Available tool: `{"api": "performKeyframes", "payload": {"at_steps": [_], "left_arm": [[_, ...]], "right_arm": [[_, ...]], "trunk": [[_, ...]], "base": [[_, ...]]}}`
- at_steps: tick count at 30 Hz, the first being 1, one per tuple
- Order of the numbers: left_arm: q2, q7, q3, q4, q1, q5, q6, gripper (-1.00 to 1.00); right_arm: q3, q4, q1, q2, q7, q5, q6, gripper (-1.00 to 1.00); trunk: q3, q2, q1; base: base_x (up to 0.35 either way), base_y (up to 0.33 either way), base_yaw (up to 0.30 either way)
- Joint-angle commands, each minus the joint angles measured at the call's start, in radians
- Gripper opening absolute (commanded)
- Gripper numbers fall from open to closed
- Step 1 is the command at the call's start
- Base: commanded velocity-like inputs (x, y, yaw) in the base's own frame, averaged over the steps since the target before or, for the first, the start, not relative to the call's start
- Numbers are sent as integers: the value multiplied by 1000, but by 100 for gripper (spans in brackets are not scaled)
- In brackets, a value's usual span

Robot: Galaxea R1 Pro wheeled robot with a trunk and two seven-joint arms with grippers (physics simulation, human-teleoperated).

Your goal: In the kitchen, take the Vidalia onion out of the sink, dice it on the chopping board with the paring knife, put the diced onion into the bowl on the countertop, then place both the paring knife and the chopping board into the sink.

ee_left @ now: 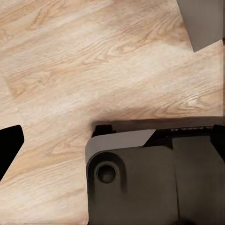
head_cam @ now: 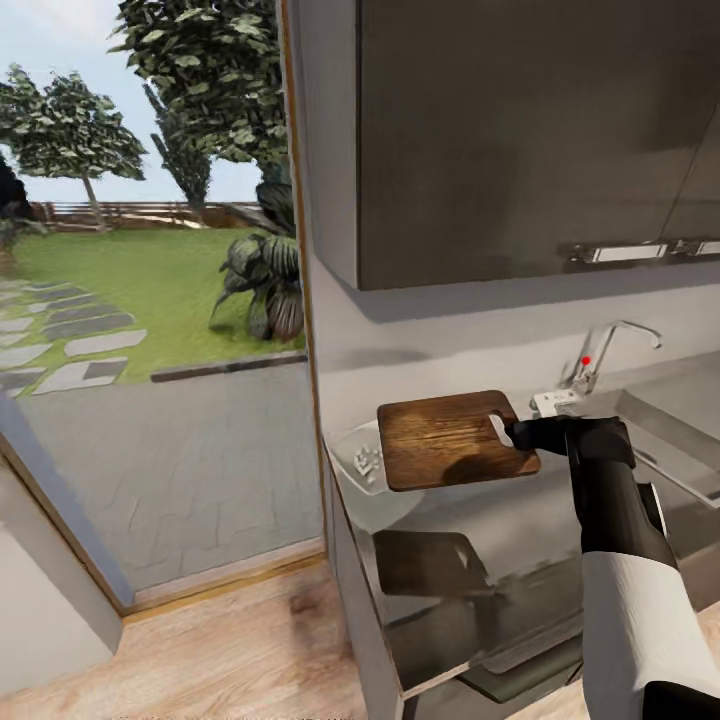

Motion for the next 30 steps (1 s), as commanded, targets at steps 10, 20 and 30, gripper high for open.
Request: {"api": "performKeyframes", "payload": {"at_steps": [10,20,30], "left_arm": [[-7,8,-8,5,-2,3,-7,100],[-7,7,-8,5,-3,3,-11,100],[-7,7,-8,5,-3,3,-11,100]], "right_arm": [[-1,-1,-1,-1,10,9,1,-100],[1,0,-1,0,10,9,0,-100],[1,4,1,1,10,9,0,-100]], "trunk": [[-10,-2,1],[-19,-2,1],[-29,-2,1]], "base": [[0,-306,245],[0,-316,244],[0,-316,224]]}}
